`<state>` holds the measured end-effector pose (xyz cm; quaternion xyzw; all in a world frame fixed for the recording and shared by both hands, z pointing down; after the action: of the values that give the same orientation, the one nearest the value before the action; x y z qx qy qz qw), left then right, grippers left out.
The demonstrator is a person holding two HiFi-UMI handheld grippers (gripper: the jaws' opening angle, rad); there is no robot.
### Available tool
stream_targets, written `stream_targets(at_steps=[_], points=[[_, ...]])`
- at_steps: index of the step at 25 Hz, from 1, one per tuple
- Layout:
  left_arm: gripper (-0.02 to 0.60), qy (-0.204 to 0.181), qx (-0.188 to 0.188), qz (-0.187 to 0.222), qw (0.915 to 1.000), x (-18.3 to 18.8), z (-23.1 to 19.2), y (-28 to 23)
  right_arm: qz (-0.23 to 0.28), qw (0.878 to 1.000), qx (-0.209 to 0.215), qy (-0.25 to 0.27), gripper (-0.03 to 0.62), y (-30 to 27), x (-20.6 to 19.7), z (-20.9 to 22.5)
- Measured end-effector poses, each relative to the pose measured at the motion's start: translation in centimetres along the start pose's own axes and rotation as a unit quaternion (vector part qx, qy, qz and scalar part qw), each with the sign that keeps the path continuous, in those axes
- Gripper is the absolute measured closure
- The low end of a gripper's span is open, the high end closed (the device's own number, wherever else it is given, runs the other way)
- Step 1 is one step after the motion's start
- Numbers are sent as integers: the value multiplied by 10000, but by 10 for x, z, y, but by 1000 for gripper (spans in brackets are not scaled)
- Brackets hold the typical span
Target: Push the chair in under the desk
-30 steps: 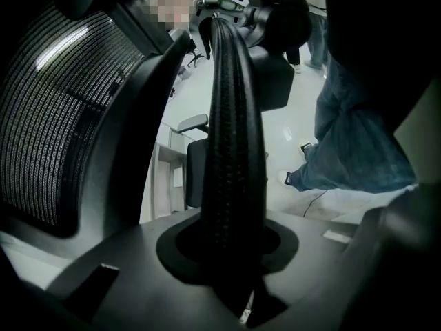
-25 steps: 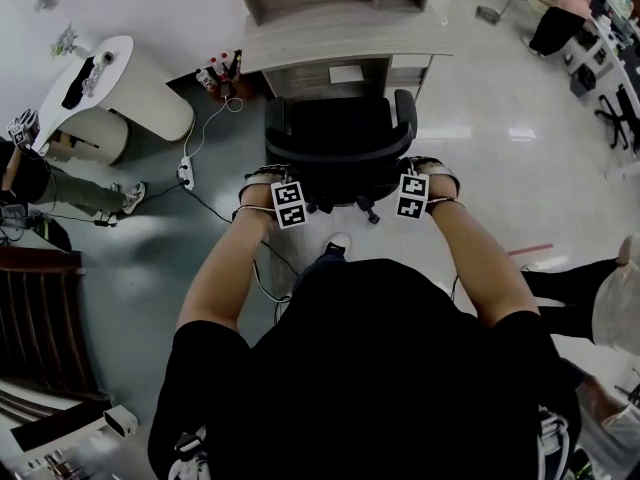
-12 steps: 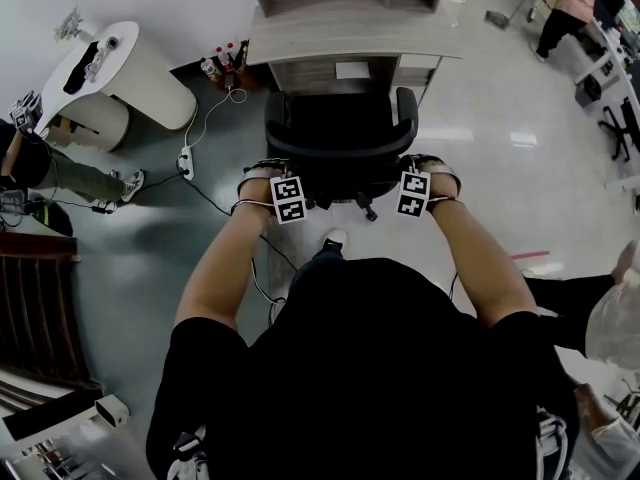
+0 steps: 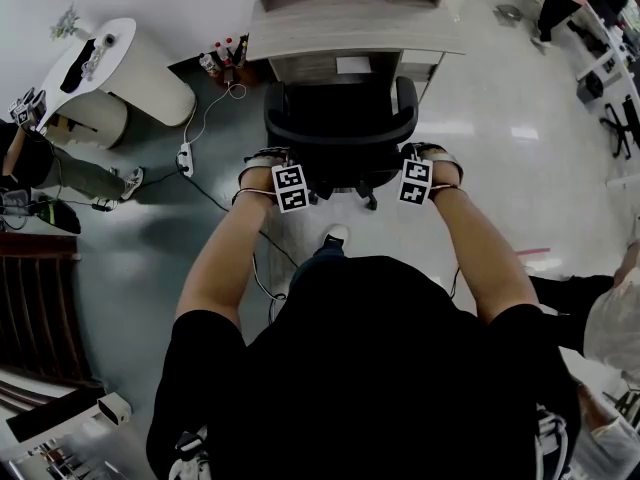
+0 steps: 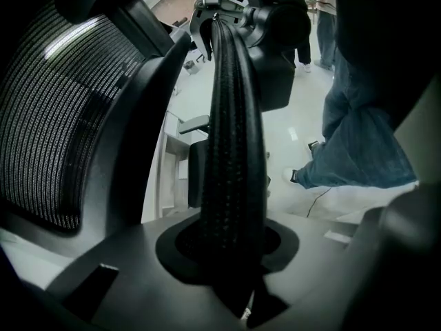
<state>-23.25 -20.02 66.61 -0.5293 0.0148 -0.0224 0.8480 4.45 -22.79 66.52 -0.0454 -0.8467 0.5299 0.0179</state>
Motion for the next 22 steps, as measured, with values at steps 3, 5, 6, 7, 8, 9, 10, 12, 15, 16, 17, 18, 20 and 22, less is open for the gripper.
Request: stream_targets(at_steps=[3, 5, 6, 7, 8, 9, 10, 12, 15, 16, 17, 18, 20, 22], points=[[489, 17, -9, 1, 10000, -3, -10, -5, 0, 10000, 14, 7, 476, -5, 3, 10], [488, 19, 3, -3, 10000, -4, -17, -8, 9, 10000, 6, 5, 476, -9, 3, 18], [488, 20, 8, -8, 10000, -4, -21, -11, 13, 10000, 1, 1, 476, -11, 3, 22], [488, 19, 10, -11, 10000, -4, -26, -13, 11, 10000, -4, -6, 476, -14, 2, 26], [488, 16, 11, -10, 10000, -4, -30, -15, 6, 10000, -7, -14, 476, -16, 3, 30], [488, 13, 13, -3, 10000, -5, -34, -17, 2, 10000, -9, -22, 476, -18, 3, 34], [488, 11, 15, 5, 10000, -6, -38, -19, 2, 10000, -9, -28, 476, -19, 4, 39], [488, 10, 23, 11, 10000, -9, -46, -23, 7, 10000, -10, -31, 476, -23, 7, 46], [486, 7, 59, 18, 10000, -12, -56, -30, 3, 10000, -25, -37, 476, -30, 9, 56], [486, 3, 70, 21, 10000, -13, -60, -32, -2, 10000, -29, -44, 476, -33, 10, 60], [486, -1, 75, 24, 10000, -13, -65, -35, -6, 10000, -30, -53, 476, -35, 10, 64], [486, -5, 75, 26, 10000, -15, -70, -37, -8, 10000, -29, -62, 476, -37, 12, 69], [486, -14, 62, 32, 10000, -18, -80, -41, -13, 10000, -21, -72, 476, -41, 15, 78], [486, -21, 62, 40, 10000, -21, -89, -46, -13, 10000, -19, -71, 476, -45, 17, 87]])
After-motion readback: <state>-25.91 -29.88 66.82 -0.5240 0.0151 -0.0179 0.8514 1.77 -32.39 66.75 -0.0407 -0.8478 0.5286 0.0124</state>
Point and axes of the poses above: the fingertips, and each gripper's own axes: y backward along the fingers, z to its right, x out of its top, the point moved 7 cm from there along y, backward along the fingers, and after that the axes turned 4 degrees about -z, right-handed, at the moved point
